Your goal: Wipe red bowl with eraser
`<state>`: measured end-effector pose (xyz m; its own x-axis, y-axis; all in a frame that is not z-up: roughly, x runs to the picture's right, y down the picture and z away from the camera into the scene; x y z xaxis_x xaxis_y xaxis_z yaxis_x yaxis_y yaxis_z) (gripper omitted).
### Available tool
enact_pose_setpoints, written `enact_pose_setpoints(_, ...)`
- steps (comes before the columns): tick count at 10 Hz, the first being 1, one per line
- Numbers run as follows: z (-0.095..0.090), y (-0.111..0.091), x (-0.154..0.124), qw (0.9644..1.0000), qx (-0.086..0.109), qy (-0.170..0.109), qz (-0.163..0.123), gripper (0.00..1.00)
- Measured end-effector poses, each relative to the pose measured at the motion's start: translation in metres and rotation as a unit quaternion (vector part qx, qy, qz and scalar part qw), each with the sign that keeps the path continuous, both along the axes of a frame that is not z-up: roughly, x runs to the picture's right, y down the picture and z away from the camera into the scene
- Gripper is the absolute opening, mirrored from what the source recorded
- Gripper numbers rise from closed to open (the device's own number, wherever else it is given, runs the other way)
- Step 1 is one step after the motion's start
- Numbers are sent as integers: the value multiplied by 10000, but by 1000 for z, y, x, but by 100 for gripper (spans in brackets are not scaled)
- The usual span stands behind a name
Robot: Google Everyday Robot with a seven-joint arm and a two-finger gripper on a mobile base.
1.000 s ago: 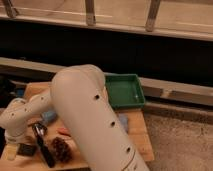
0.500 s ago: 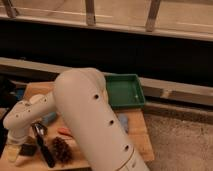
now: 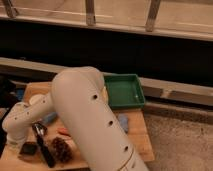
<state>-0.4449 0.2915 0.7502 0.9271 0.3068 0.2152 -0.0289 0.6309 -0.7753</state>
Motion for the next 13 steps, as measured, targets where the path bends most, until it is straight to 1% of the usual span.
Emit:
enact_pose_setpoints(1,-1,0,-1,10000,13,-10,-15,17)
enact_pose_setpoints(2,-3,-3,0,10000,74,6,-12,6)
enact_pose_setpoints(3,-6,-8,2,9999,147,39,-5,1)
enact_pose_setpoints(4,-11,-17,4,9998,205,78,-14,0)
enact_pose_setpoints(5,-19,-31,6,9996,239,156,-11,0)
enact_pose_setpoints(6,-27,-47,9,9993,295,243,-39,0)
enact_pose_setpoints(8,-46,-86,17,9980,422,466,-73,0)
enact_pose_setpoints(9,-55,-113,27,9966,495,650,-70,0)
enact_pose_setpoints(10,-61,-143,44,9944,569,889,-21,0)
enact_pose_setpoints(11,-61,-159,58,9925,613,1057,17,0)
enact_pose_setpoints(12,-63,-178,84,9887,649,1345,146,0)
enact_pose_setpoints(13,-65,-187,109,9847,648,1593,287,0)
